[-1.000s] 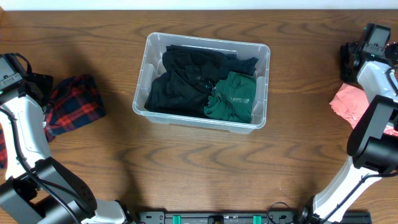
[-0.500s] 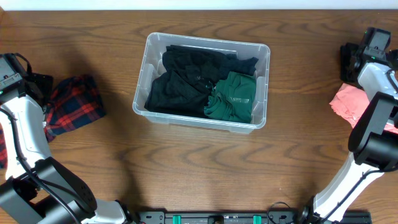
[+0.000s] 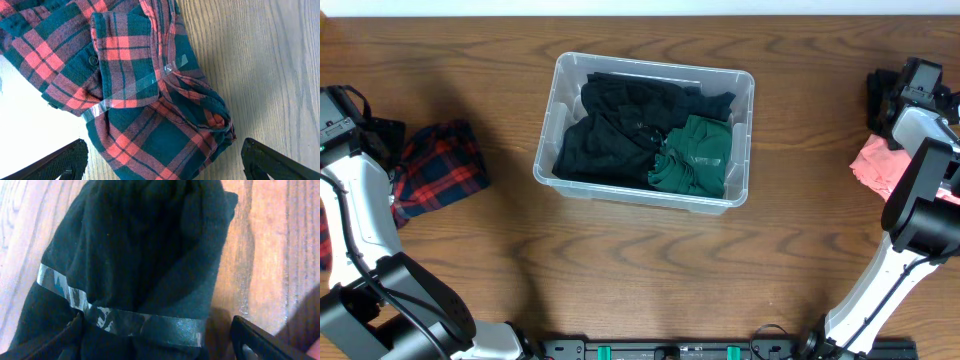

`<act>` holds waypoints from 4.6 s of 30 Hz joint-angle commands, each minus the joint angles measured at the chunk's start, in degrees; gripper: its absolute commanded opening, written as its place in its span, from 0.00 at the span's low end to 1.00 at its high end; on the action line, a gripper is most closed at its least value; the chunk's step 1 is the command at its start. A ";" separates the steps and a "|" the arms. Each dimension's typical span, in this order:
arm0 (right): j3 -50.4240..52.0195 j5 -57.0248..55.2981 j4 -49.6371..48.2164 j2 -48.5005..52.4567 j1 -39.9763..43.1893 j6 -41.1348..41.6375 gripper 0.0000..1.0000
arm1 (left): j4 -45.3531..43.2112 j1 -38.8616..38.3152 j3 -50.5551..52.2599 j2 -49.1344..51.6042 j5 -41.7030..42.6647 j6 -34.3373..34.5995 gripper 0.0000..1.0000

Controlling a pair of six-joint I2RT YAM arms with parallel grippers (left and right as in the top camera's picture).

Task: Pack container
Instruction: 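Lower the right gripper and grasp the black banded cloth, then carry the black cloth with the right gripper into the container's right side, then release the black cloth and lift the right gripper away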

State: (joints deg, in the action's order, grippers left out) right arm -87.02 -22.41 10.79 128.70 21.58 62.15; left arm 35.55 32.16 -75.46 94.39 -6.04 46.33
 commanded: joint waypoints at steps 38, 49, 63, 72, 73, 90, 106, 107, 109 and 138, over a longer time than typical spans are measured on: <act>-7.87 7.08 -5.38 -9.70 -12.61 -26.93 0.01 | -0.02 0.28 0.00 0.48 -0.87 0.07 0.98; -7.87 24.74 -1.44 -26.45 -23.78 -31.17 0.01 | -0.02 0.28 0.00 0.48 -0.87 0.07 0.98; -7.69 38.99 9.16 -29.90 -35.95 -31.15 0.01 | -0.02 0.28 0.00 0.48 -0.87 0.07 0.98; -7.50 38.71 16.06 -29.66 -41.70 -34.62 0.01 | -0.02 0.28 0.00 0.48 -0.87 0.07 0.98; -7.19 38.71 16.33 -29.53 -42.05 -35.10 0.01 | -0.04 0.28 0.00 0.48 -0.87 0.07 0.98; -3.04 31.87 25.68 -27.43 -42.64 -39.10 0.01 | -0.02 0.28 0.00 0.48 -0.87 0.07 0.98; 7.10 27.43 22.91 -27.43 -42.49 -38.88 0.01 | -0.02 0.28 0.00 0.48 -0.87 0.07 0.98; 7.43 26.36 23.12 -27.43 -42.49 -38.91 0.01 | -0.02 0.28 0.00 0.48 -0.87 0.07 0.98; 7.96 24.30 23.52 -27.43 -42.16 -39.10 0.01 | -0.02 0.28 0.00 0.48 -0.87 0.07 0.98; 7.34 20.00 13.73 -27.47 -36.44 -52.89 0.80 | -0.02 0.28 0.00 0.48 -0.87 0.07 0.98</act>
State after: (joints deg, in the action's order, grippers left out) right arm -79.07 -1.32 25.63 101.51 -15.16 12.75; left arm 35.55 32.16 -75.46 94.41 -6.02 46.33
